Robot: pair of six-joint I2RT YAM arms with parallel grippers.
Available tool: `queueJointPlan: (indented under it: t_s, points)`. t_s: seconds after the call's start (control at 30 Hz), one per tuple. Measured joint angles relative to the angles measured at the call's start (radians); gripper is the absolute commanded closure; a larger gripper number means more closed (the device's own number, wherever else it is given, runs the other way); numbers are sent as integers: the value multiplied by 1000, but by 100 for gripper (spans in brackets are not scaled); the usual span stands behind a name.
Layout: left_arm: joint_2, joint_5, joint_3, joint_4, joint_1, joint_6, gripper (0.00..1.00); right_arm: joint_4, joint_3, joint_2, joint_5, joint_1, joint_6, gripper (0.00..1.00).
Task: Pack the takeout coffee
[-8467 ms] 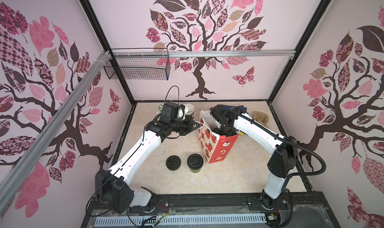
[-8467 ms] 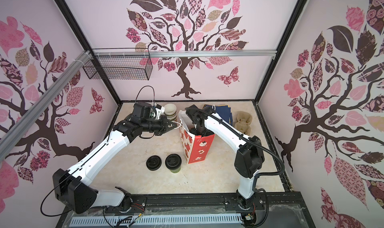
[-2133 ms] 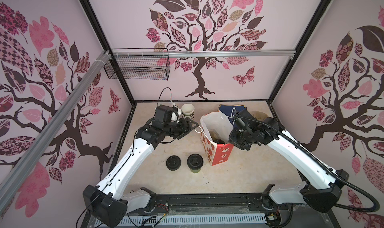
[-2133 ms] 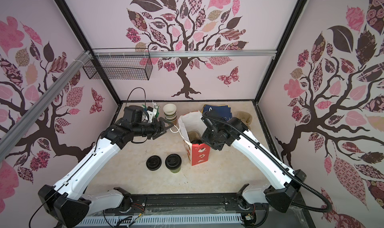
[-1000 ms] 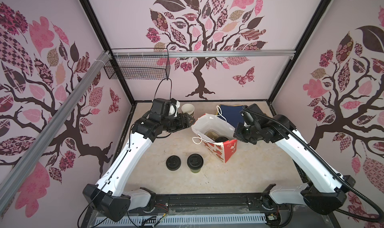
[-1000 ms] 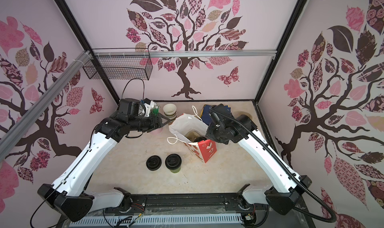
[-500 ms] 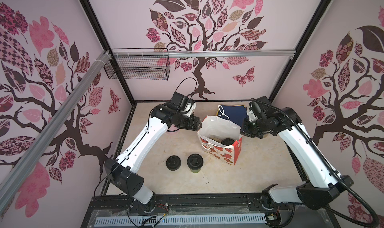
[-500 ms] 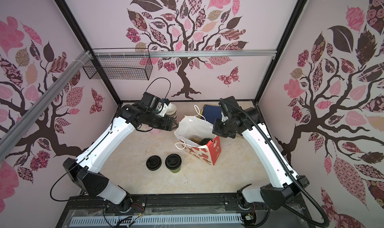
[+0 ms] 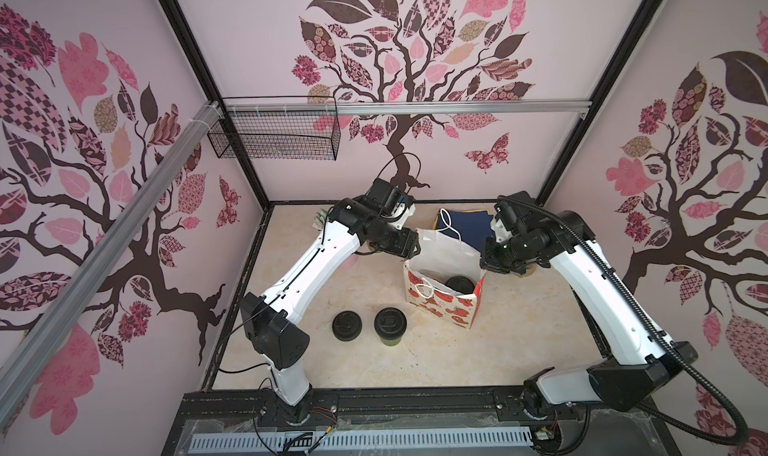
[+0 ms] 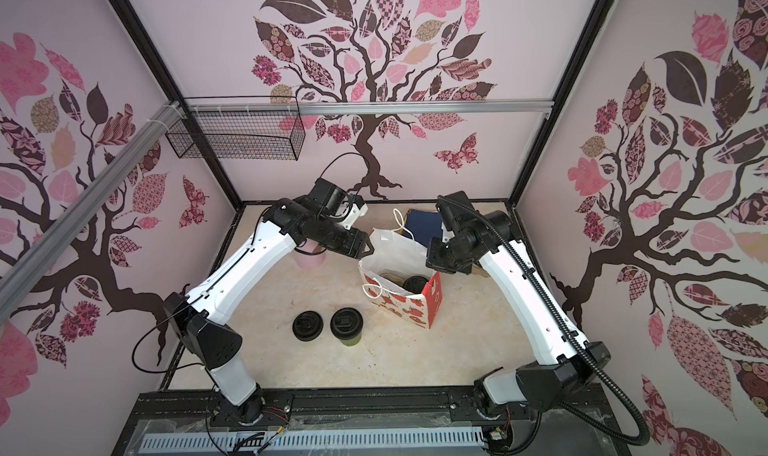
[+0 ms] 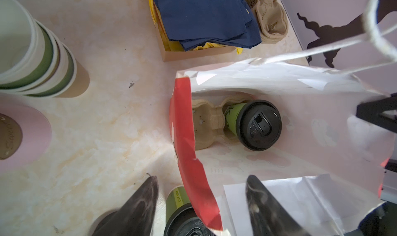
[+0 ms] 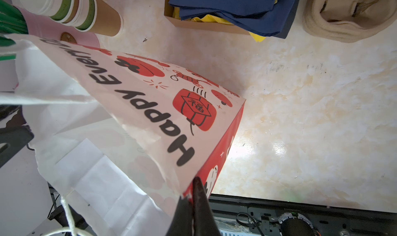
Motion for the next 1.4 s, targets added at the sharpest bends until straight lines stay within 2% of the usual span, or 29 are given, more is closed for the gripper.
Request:
queueJointPlan:
  t_s: [0.13,0.4,0.53,0.67,0.73,0.8,0.9,1.03,1.4]
  points:
    - [27,-58,31,-25,-4,13,45,0,1,4,10,-3,-2,89]
    - [111,-90,102,-31,-12,-1,61,-7,47,13,19,-11,-3,62]
    - [128,-89,122,-29,-13,-14,69,-24,112,12,21,-25,5,55]
    - [132,-90,133,-26,-13,-29,73,-45,147,5,21,-29,8,50]
    - [132,-89,134,-24,-13,-32,71,-54,145,-1,21,-29,12,47]
    - [132,-89,134,-23,-13,-38,58,-56,130,-14,21,-29,17,46]
    - [134,-87,135,-21,-13,-36,56,-61,85,-49,19,-29,27,46]
    - [152,-106,161,-22,-22,-33,61,-69,50,-87,12,-29,42,46]
    - [187,-231,203,-43,-65,-26,87,-69,30,-114,5,-29,65,46]
